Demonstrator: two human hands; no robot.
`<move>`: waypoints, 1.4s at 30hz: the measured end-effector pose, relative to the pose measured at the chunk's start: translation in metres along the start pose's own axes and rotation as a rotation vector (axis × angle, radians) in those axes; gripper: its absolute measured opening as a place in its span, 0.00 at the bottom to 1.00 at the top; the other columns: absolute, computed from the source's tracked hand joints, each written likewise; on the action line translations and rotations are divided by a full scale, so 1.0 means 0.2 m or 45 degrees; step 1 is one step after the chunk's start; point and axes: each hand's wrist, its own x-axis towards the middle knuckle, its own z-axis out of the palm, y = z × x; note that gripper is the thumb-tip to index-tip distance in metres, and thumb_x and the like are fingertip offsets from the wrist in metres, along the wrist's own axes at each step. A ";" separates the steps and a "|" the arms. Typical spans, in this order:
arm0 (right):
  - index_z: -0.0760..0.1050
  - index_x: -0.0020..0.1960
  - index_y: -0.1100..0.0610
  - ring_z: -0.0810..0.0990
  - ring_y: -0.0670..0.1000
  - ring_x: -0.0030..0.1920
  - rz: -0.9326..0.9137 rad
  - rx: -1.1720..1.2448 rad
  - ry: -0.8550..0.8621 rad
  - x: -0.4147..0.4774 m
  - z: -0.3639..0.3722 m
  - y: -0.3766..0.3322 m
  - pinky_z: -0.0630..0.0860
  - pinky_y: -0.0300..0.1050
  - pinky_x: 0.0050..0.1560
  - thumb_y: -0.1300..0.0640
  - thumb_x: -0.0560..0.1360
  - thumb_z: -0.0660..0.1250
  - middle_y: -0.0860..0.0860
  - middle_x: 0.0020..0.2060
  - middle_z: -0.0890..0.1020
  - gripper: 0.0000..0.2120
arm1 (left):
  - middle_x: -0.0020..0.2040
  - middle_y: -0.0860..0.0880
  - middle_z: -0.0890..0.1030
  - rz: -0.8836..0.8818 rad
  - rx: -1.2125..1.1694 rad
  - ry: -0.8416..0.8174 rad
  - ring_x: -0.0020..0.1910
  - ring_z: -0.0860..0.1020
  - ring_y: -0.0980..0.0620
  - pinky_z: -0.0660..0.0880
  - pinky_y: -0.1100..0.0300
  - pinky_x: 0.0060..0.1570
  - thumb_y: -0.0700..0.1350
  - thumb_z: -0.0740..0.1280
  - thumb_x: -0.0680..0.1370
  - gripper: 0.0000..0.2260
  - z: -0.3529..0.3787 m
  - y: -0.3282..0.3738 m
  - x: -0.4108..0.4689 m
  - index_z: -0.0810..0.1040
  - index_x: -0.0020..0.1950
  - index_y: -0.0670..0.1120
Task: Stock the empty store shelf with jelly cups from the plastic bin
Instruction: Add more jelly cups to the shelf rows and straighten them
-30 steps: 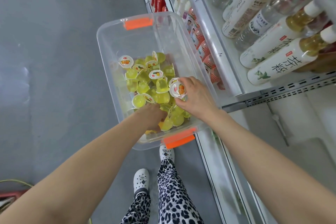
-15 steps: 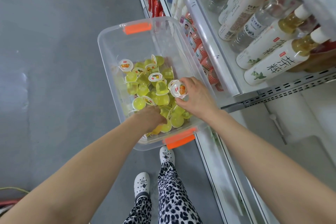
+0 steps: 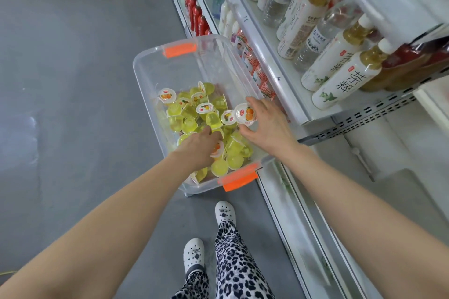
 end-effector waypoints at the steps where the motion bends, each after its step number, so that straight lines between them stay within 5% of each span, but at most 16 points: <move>1: 0.71 0.65 0.60 0.75 0.57 0.54 0.006 0.006 0.027 -0.02 -0.04 -0.01 0.73 0.51 0.53 0.50 0.71 0.69 0.56 0.53 0.77 0.26 | 0.58 0.46 0.70 0.007 -0.016 0.066 0.54 0.77 0.44 0.75 0.54 0.46 0.47 0.72 0.71 0.26 -0.03 0.01 -0.03 0.68 0.67 0.49; 5: 0.72 0.64 0.60 0.74 0.57 0.55 0.023 0.005 0.150 -0.15 -0.20 -0.07 0.69 0.47 0.54 0.53 0.70 0.70 0.57 0.55 0.76 0.25 | 0.59 0.47 0.73 0.058 -0.081 0.281 0.58 0.74 0.46 0.73 0.54 0.56 0.51 0.73 0.69 0.28 -0.14 0.05 -0.16 0.71 0.66 0.47; 13: 0.71 0.65 0.57 0.75 0.53 0.54 0.147 0.048 0.451 -0.54 -0.54 -0.15 0.66 0.41 0.49 0.53 0.71 0.70 0.54 0.57 0.75 0.24 | 0.57 0.46 0.74 0.342 -0.162 0.625 0.58 0.73 0.45 0.68 0.55 0.57 0.53 0.73 0.71 0.27 -0.34 0.26 -0.37 0.73 0.67 0.47; 29: 0.70 0.56 0.53 0.71 0.46 0.50 0.581 -0.262 0.964 -1.74 -1.28 0.01 0.61 0.37 0.46 0.49 0.69 0.70 0.46 0.51 0.73 0.18 | 0.52 0.48 0.77 1.002 -0.023 0.819 0.53 0.73 0.46 0.66 0.54 0.50 0.64 0.72 0.68 0.26 -0.68 1.38 -0.67 0.78 0.59 0.49; 42: 0.71 0.52 0.50 0.75 0.48 0.47 1.036 -0.347 1.129 -2.98 -1.70 0.30 0.69 0.44 0.48 0.47 0.70 0.71 0.48 0.47 0.77 0.16 | 0.53 0.51 0.78 1.316 -0.157 0.750 0.55 0.73 0.48 0.71 0.51 0.56 0.69 0.70 0.65 0.29 -0.43 2.52 -1.00 0.77 0.56 0.50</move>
